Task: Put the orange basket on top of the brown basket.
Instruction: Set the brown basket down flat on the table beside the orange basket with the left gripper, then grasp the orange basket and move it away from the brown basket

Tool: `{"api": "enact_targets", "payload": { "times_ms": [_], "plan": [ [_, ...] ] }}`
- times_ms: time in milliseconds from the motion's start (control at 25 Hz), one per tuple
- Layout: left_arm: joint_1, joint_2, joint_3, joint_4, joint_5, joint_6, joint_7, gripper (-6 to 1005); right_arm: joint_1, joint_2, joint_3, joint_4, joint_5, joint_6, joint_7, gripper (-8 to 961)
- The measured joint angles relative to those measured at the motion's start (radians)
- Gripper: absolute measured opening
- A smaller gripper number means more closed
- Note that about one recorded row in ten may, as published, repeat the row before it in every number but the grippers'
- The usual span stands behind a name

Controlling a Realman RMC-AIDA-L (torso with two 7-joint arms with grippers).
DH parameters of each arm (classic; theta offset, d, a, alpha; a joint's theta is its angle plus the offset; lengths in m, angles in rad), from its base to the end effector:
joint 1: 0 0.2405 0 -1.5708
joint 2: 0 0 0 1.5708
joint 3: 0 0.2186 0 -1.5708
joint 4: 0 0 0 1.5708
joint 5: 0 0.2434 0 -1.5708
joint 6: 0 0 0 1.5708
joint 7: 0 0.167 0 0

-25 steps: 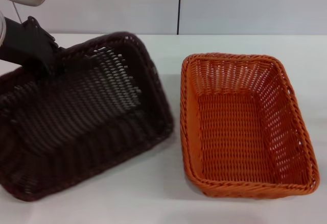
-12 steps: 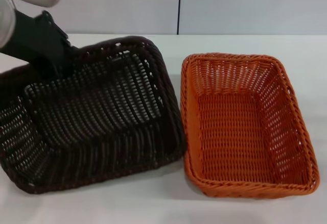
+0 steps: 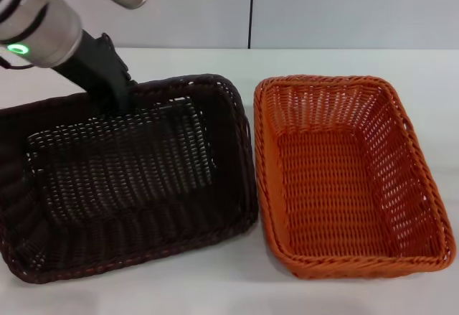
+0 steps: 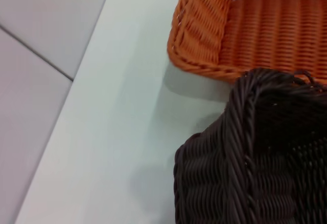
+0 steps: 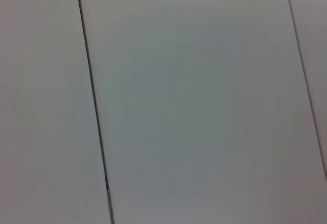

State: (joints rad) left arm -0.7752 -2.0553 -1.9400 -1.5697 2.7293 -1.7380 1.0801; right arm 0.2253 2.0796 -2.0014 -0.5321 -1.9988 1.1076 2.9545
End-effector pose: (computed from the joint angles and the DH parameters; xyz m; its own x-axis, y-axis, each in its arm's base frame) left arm -0.0818 0.3948 0.0826 0.8978 0.1516 -0.4135 -0.0482 -0.8995 -0.4343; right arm 0.3524 0.3392 0.0454 0.6302 0.1399 -0.7637 -0.7436 0.3917 -0.5419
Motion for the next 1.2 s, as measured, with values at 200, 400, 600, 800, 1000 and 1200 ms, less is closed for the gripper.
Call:
{"api": "enact_targets", "payload": {
  "times_ms": [200,400,600,800,1000,1200],
  "plan": [
    [-0.068,-0.002,-0.014,0.115,0.019,0.034,-0.024,193,0.001,-0.001,0.001,0.005,0.0,-0.001,0.0,829],
    [-0.073,-0.004,0.003,0.121,0.018,0.05,-0.026,191,0.004,-0.002,0.002,0.008,0.0,-0.002,0.0,830],
    [-0.082,-0.008,0.134,0.111,0.018,0.122,-0.032,340,0.008,-0.003,0.003,0.01,0.0,-0.002,0.0,829],
    [-0.082,-0.008,0.153,0.074,0.019,0.203,-0.052,477,0.007,-0.004,0.003,0.013,0.0,-0.002,0.0,826],
    [-0.009,-0.012,0.165,-0.064,0.012,0.388,-0.116,615,-0.003,-0.003,0.008,0.008,0.0,0.021,0.0,823],
    [0.323,-0.01,0.243,-0.226,0.026,1.102,-0.443,687,-0.037,-0.019,0.03,-0.124,-0.021,-0.009,0.0,820]
  ]
}}
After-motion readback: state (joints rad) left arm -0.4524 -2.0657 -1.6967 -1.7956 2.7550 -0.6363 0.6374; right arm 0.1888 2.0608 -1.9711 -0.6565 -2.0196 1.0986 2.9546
